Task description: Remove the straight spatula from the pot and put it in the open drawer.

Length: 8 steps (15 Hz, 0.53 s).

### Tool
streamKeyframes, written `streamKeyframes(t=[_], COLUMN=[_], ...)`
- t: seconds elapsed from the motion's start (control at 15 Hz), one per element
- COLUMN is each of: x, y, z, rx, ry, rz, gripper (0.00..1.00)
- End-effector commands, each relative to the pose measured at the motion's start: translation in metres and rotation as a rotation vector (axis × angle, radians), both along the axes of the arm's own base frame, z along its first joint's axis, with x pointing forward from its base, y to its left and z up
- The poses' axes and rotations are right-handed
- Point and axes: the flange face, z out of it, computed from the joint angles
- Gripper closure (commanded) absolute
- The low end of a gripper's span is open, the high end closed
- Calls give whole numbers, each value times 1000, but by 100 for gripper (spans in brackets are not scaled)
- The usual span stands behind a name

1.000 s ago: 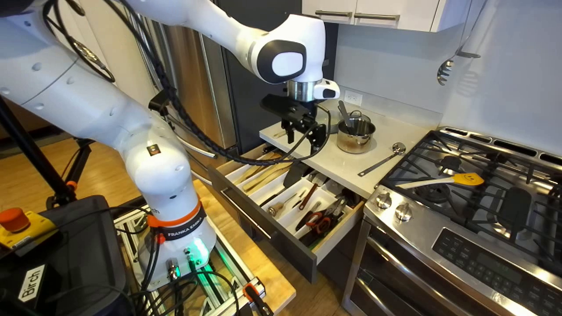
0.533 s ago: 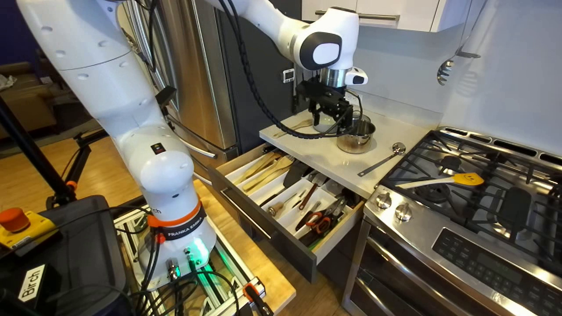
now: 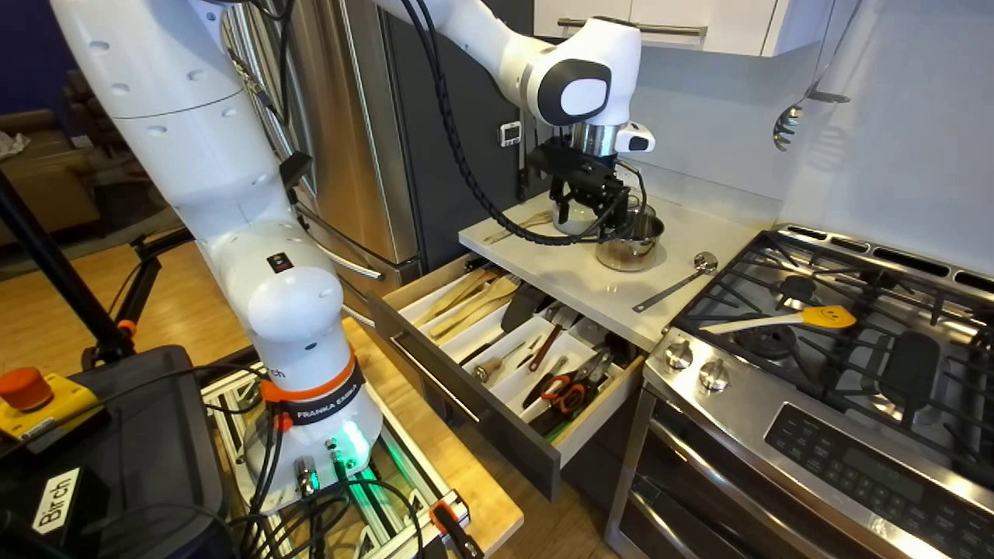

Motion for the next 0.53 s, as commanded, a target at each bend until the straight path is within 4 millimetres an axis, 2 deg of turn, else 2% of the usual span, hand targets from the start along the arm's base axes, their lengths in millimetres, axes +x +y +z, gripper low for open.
streamKeyframes(t=[0.0,0.13,0.27,0.47], x=[0,6,25,73], y=[0,0,0,-6], z=[0,-2,-5,-5], rx=[0,-3,2,13], ry=[1,-2,-25,-52], rz=[0,8,28,141], gripper=[0,0,0,0])
